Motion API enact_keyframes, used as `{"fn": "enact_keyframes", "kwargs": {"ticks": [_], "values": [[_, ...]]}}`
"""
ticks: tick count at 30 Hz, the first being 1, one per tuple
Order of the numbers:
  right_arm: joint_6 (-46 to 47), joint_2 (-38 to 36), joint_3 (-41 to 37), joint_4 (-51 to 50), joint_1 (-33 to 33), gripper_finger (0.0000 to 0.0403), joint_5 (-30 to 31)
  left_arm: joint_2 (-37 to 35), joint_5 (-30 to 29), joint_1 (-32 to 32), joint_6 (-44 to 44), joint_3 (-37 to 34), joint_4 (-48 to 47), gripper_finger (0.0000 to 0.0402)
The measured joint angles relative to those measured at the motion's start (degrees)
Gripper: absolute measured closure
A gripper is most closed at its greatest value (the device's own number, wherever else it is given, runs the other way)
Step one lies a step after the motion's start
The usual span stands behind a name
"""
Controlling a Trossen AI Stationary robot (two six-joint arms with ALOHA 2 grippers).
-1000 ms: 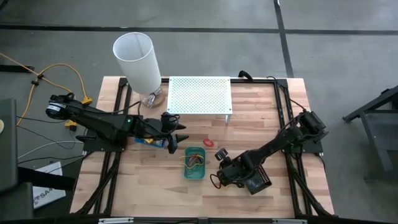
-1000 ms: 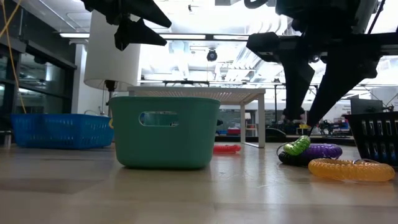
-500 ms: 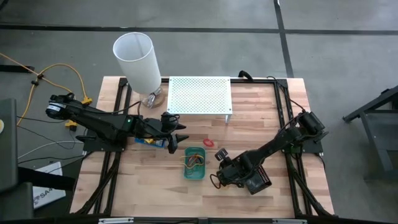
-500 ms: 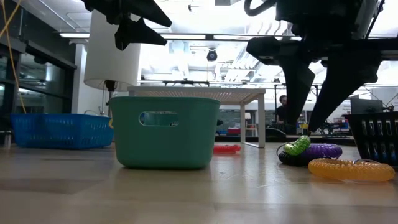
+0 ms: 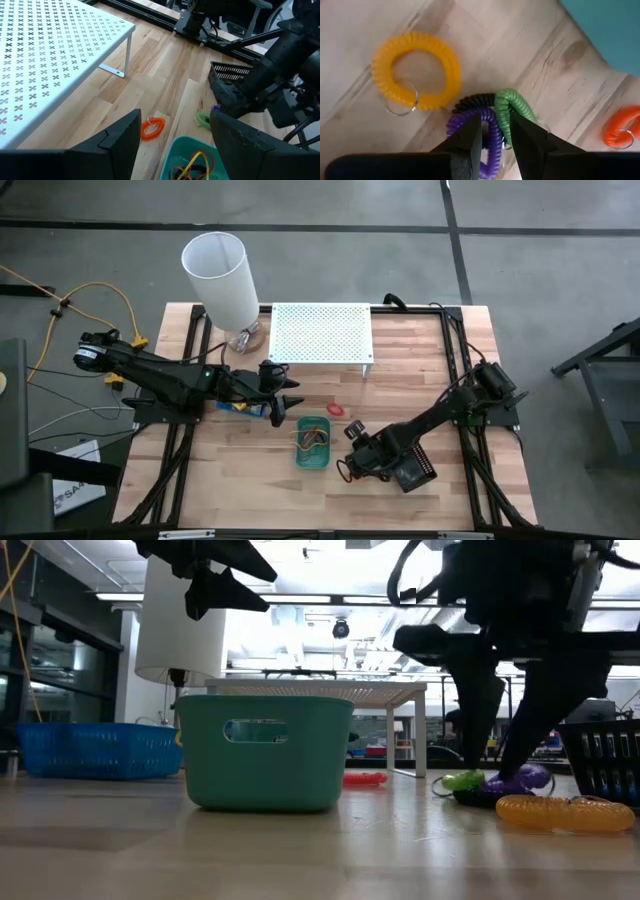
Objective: Pick & Place Office Desk Supplies
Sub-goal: Put the green spiral keychain band into the black bin
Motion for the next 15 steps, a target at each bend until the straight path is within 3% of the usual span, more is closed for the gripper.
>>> {"fn": "enact_keyframes", "kwargs": {"ticks": [15], "values": [[0.51, -0.02, 0.02, 0.69, -1.19, 0.0314, -0.52, 0.0, 0.0, 0.0, 0.02, 0.0, 0.27, 0.0172]]}}
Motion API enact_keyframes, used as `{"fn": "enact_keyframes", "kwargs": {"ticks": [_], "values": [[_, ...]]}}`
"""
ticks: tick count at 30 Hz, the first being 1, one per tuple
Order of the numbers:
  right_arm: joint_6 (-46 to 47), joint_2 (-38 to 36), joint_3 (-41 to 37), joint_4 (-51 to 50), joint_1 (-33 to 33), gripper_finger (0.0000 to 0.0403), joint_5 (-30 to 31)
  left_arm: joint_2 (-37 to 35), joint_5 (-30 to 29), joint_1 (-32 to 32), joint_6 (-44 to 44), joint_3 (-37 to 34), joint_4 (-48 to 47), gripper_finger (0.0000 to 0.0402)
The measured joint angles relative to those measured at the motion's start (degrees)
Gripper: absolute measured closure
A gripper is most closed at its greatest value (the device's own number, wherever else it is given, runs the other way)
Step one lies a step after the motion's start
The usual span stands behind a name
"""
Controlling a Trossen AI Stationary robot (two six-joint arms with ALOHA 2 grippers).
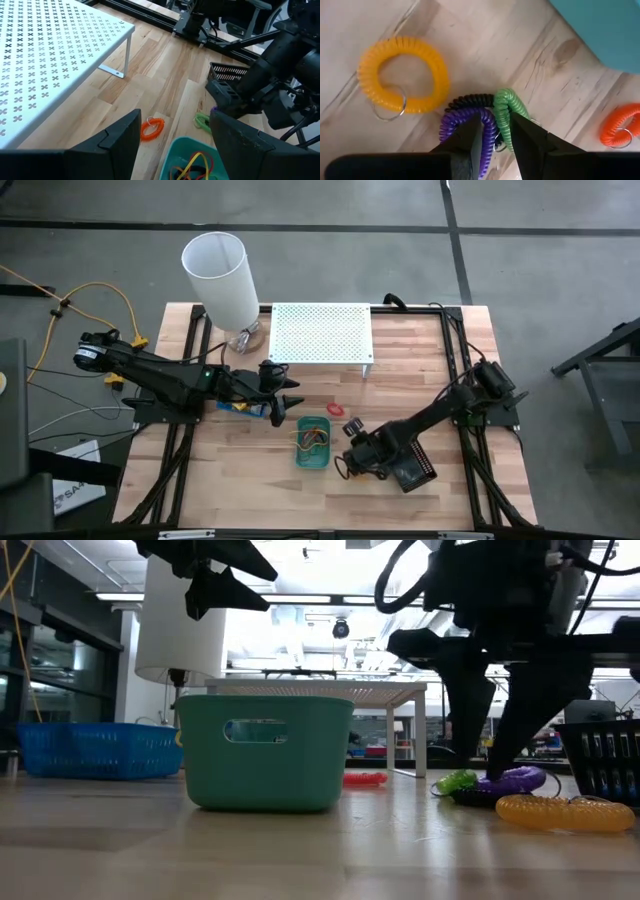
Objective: Pick & Place Office Desk Supplies
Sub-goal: Put the green spiral keychain band into the black bin
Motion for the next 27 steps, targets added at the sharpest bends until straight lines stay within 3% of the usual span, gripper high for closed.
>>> {"fn": "enact_keyframes", "kwargs": {"ticks": [27], "values": [[1.45, -0.02, 0.0, 1.95, -2.49, 0.0314, -1.99, 0.01, 0.0, 0.0, -0.02, 0.0, 0.0, 0.0172]]}}
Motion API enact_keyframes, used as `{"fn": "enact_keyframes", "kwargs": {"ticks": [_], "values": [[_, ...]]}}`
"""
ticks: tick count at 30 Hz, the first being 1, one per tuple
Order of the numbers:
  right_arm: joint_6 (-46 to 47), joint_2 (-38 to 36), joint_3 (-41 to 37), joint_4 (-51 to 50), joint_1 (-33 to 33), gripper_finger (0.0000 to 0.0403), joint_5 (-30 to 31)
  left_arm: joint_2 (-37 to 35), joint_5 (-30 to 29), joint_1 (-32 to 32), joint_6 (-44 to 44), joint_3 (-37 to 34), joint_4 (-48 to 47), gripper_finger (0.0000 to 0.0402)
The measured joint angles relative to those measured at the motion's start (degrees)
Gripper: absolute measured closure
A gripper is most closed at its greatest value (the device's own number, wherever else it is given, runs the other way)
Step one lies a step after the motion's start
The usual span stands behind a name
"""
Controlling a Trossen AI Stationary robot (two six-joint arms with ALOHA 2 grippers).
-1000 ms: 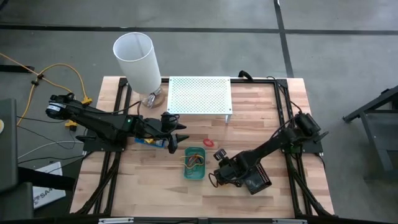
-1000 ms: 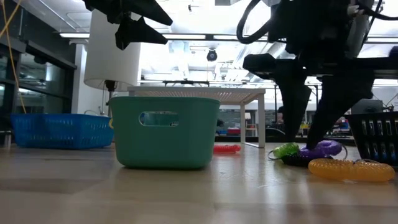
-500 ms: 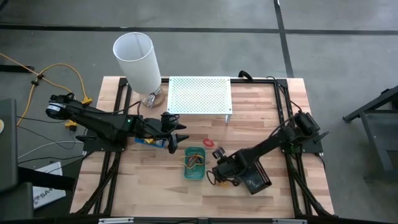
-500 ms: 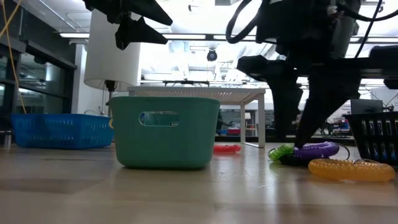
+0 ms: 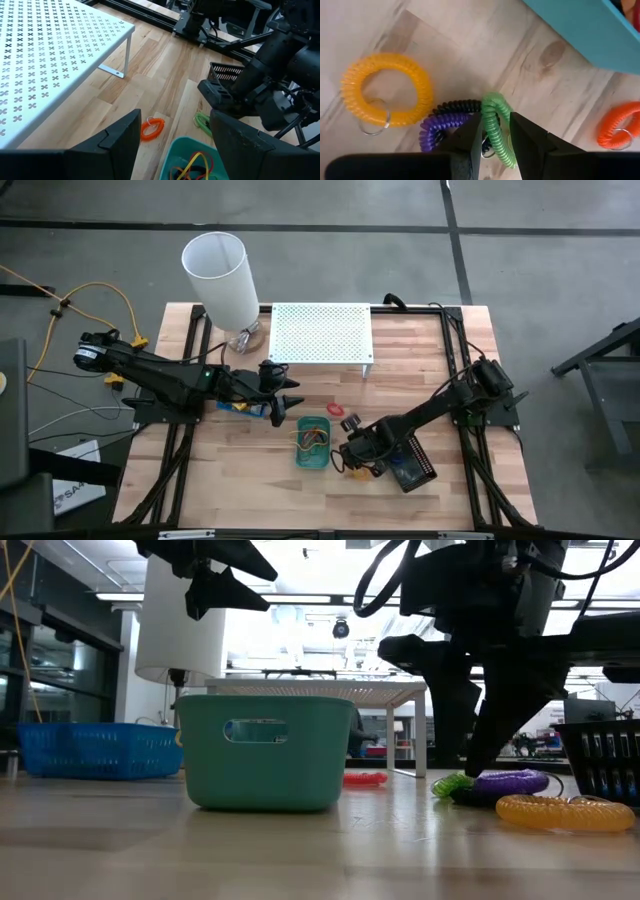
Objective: Pick & Place Office Desk Supplies
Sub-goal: Put the green spiral keychain band into the black bin
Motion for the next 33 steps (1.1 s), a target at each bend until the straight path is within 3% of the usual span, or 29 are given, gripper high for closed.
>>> {"fn": "enact_keyframes", "kwargs": {"ticks": [33], "values": [[0.37, 2.48, 0.06, 0.93, -0.85, 0.0314, -1.11, 0.0, 0.0, 0.0, 0.0, 0.0, 0.17, 0.0172]]}}
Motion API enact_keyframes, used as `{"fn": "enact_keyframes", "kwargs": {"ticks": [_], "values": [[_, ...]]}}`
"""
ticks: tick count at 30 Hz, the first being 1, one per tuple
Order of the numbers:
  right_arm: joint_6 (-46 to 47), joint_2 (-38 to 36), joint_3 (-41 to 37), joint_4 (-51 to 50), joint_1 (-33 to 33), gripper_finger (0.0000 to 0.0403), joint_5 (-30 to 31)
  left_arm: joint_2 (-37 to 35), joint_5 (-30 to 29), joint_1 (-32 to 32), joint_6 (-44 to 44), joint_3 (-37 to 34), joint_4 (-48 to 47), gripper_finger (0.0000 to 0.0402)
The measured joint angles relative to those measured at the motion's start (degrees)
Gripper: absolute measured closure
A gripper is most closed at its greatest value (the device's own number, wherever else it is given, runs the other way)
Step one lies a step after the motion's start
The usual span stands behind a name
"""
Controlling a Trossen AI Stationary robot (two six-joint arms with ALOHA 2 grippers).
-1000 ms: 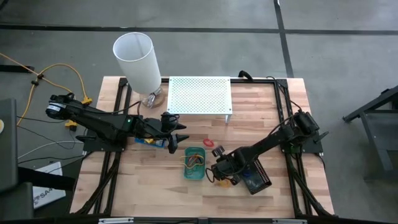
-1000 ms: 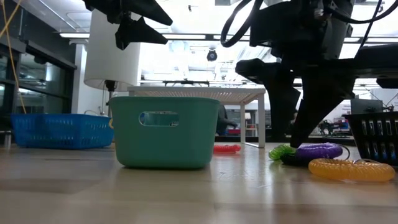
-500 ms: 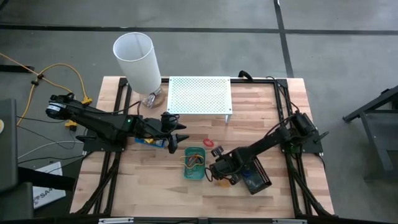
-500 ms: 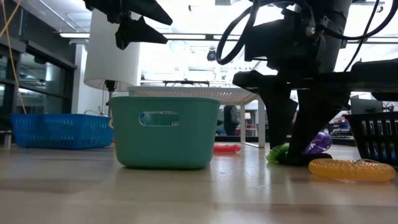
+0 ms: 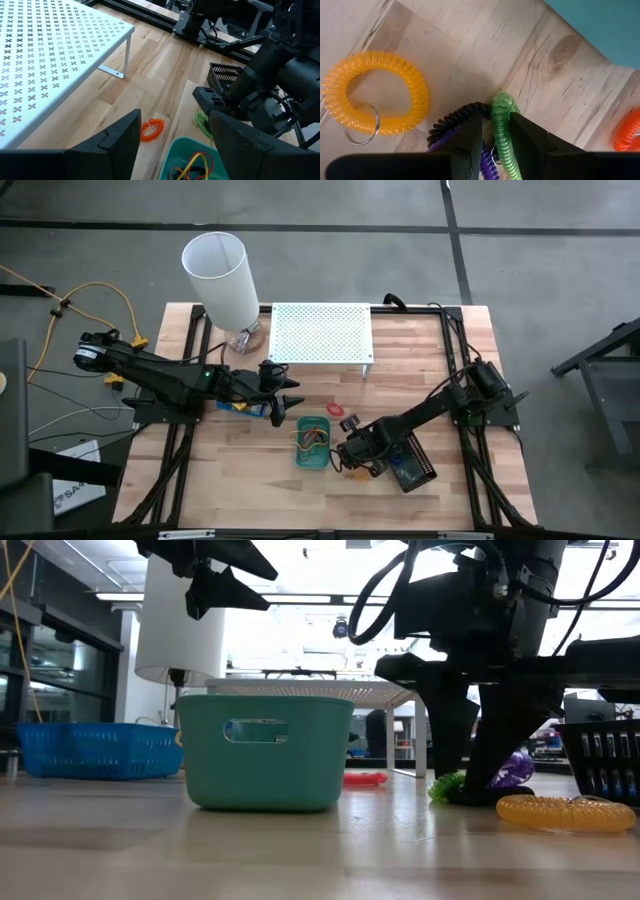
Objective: Pick & Place Office Desk Supplies
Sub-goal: Put the green spiral keychain band into the black bin
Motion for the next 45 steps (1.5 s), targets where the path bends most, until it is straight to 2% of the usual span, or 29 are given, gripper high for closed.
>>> {"fn": "enact_keyframes", "kwargs": {"ticks": [13, 23, 34, 45], "values": [[0.0, -0.73, -0.13, -0.41, 0.0, 0.0377, 0.79, 0.0, 0.0, 0.0, 0.0, 0.0, 0.0, 0.0172], [0.0, -0.84, -0.13, -0.48, 0.02, 0.0379, 0.85, 0.0, 0.01, 0.0, 0.0, 0.0, 0.0, 0.0172], [2.06, -7.73, -0.04, -1.89, 0.15, 0.0381, 2.61, 0.0, 0.02, 0.0, 0.0, 0.0, 0.0, 0.0172], [3.83, -8.07, -0.04, -2.48, 0.55, 0.0382, 4.25, 0.0, 0.01, 0.0, 0.01, 0.0, -0.01, 0.0172]]}}
